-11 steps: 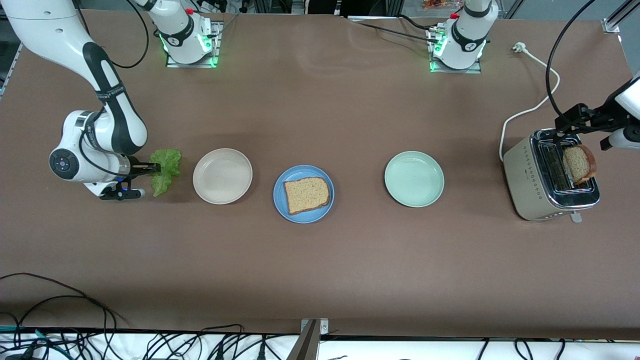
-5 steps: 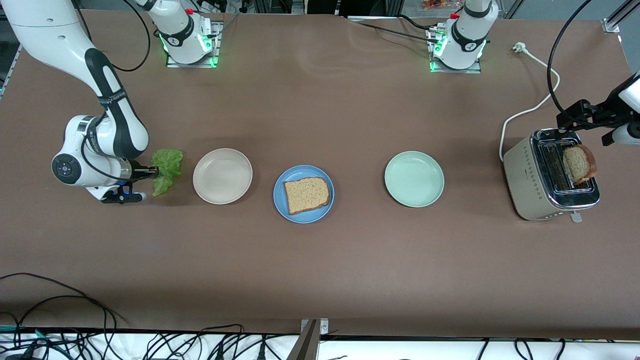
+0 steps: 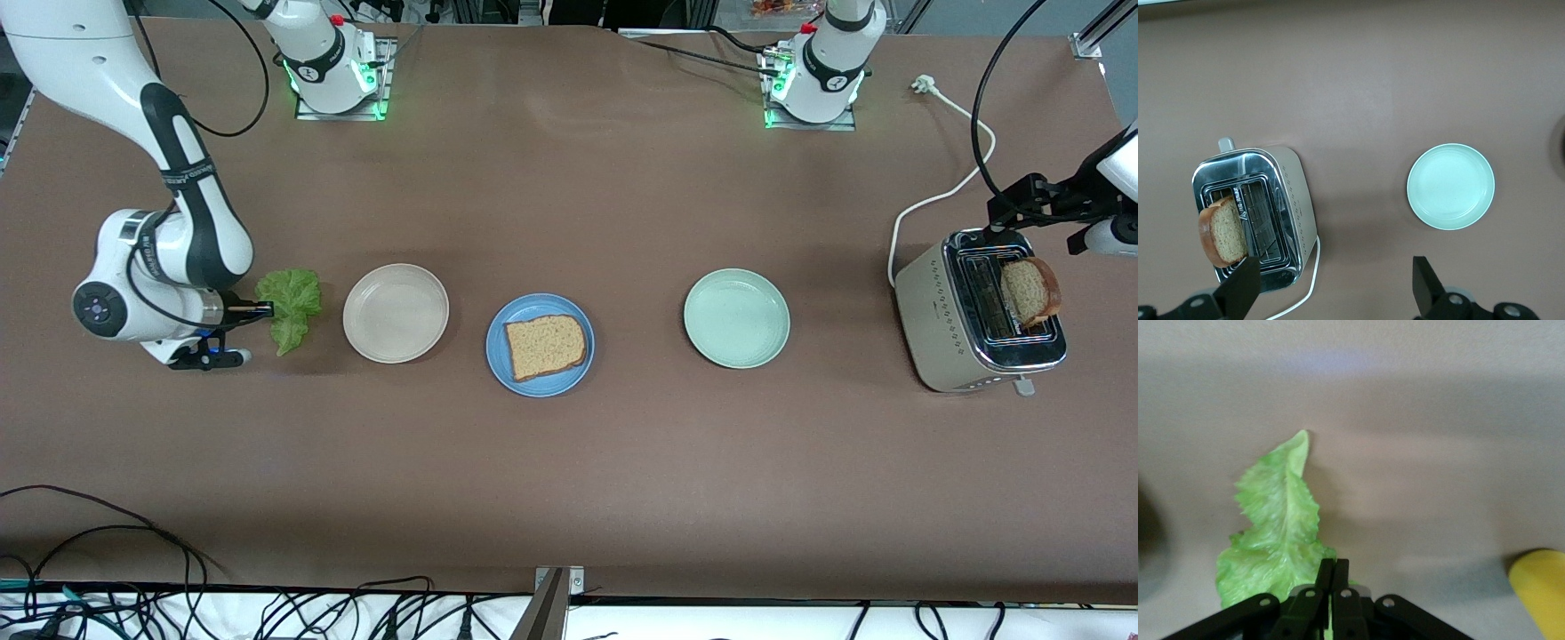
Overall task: Make sandwich in blue plate with both arms
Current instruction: 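Lift the lettuce and carry it over the blue plate, then lower the lettuce onto the bread and open the right gripper, then move the right gripper toward the yellow mustard bottle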
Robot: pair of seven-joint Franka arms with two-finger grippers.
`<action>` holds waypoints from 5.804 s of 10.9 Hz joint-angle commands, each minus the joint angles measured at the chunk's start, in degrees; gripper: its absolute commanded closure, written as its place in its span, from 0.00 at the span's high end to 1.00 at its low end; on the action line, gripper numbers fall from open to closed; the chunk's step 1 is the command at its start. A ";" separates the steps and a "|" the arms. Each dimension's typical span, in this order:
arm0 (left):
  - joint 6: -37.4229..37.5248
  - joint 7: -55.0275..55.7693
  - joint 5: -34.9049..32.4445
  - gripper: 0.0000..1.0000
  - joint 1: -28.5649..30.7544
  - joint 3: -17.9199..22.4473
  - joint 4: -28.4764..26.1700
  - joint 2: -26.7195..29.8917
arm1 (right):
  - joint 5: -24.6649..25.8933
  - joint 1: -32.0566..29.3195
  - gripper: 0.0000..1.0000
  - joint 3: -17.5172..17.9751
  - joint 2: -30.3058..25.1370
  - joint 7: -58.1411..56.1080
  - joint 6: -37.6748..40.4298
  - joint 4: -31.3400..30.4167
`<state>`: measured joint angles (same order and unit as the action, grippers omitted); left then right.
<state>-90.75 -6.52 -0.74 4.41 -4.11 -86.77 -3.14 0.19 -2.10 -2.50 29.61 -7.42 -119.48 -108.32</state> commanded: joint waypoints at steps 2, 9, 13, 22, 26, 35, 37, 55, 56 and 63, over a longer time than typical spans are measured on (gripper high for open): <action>1.80 0.80 -1.11 1.00 0.60 -0.46 0.82 0.33 | -0.72 0.16 0.00 0.22 0.01 0.03 16.35 11.00; 1.89 0.80 -1.72 1.00 0.68 0.25 0.82 0.33 | -0.80 7.96 0.00 0.66 -1.22 11.53 27.72 22.26; 1.89 0.72 -1.55 1.00 0.86 1.12 2.49 0.07 | -3.51 17.10 0.00 1.01 -0.52 25.48 26.50 26.40; 1.72 0.80 -1.37 1.00 0.95 0.95 2.66 -1.16 | -10.30 35.65 0.00 1.01 6.77 67.14 -1.60 26.76; 1.72 0.80 -1.81 1.00 0.60 0.68 2.66 -1.16 | -9.42 39.18 0.00 0.83 11.69 72.81 -8.82 26.76; 1.72 0.80 -1.28 1.00 0.68 0.68 2.58 -1.16 | -8.63 39.19 1.00 0.22 10.48 71.76 -3.41 26.58; 1.72 0.80 -1.28 1.00 0.68 0.68 2.58 -1.16 | -4.08 39.01 1.00 0.13 8.46 70.27 1.25 26.84; 1.72 0.89 -1.20 1.00 0.60 0.60 2.58 -1.16 | -1.77 27.87 1.00 -8.57 -17.29 12.57 26.58 16.30; 1.72 0.89 -1.20 1.00 0.60 0.60 2.58 -1.16 | -1.77 25.93 1.00 -8.57 -18.17 9.82 26.67 15.34; 1.72 0.89 -1.20 1.00 0.60 0.60 2.58 -1.16 | -1.95 10.91 1.00 -9.10 -32.84 -23.72 19.03 -1.35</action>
<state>-89.96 -6.00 -0.75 5.22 -3.34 -85.44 -3.98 -1.71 13.89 -12.51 4.14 -19.63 -97.45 -101.37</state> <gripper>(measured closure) 0.000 0.000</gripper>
